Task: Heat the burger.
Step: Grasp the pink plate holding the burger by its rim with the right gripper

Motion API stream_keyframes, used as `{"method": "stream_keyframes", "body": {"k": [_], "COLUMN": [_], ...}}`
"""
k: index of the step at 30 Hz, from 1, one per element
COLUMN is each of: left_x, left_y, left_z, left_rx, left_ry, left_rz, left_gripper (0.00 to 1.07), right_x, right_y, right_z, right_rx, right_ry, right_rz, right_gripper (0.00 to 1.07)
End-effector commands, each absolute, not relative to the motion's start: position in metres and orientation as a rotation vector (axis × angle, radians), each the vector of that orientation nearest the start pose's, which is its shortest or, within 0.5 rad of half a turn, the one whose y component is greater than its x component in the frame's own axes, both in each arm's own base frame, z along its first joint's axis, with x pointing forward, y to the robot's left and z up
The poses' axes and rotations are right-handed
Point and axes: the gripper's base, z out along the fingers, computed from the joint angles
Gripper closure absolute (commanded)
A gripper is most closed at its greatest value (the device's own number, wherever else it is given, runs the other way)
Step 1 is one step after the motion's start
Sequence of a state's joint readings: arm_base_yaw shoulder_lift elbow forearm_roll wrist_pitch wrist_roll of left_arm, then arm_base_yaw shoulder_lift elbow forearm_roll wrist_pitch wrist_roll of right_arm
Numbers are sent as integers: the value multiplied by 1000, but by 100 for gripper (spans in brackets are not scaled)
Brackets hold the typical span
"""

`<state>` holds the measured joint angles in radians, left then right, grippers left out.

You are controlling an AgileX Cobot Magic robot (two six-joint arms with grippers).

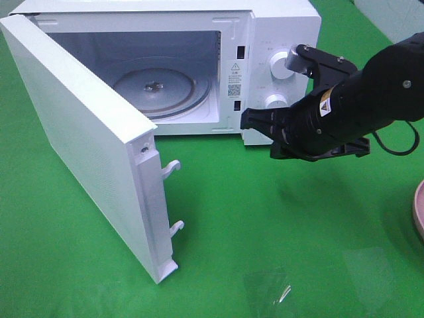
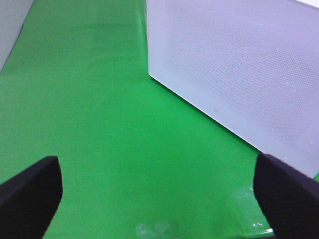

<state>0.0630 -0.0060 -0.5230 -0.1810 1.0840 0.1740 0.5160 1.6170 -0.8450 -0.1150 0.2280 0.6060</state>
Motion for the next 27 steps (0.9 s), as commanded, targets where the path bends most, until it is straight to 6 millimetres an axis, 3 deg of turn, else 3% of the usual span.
{"method": "stream_keyframes", "body": {"k": [1,6,12,16,17,18,19,20,22,25,26,27], "left_x": [-11,-11,-11,-11,-11,-11,-11,-11,-11,-11,-11,-11], "left_y": [-16,-16,-16,-16,-16,-16,-16,-16,-16,-16,-16,-16], "left_z": [283,283,283,283,283,283,283,283,283,283,283,283], "left_rx": [126,126,126,126,126,126,126,126,126,126,126,126], "left_ry": [1999,1999,1999,1999,1999,1999,1999,1999,1999,1999,1999,1999], "left_rz": [-78,-78,-78,-78,-78,-78,-78,-78,-78,-78,-78,-78], "left_gripper": [9,9,9,9,9,9,9,9,9,9,9,9], "right_x": [270,254,238,230,226,226,224,224,225,226,229,229], "right_y": [148,136,124,113,109,109,105,105,95,91,84,84], "right_z": [196,204,214,222,226,226,230,230,238,238,239,239], "right_rx": [-162,-394,-475,-577,-636,-636,-682,-682,-697,-689,-651,-651], "right_ry": [2562,2669,2761,2784,2787,2787,2772,2772,2748,2749,2744,2744], "right_rz": [292,130,22,-103,-157,-157,-189,-189,-190,-196,-200,-200], "right_gripper": [105,104,101,92,83,83,72,72,43,35,24,24]}}
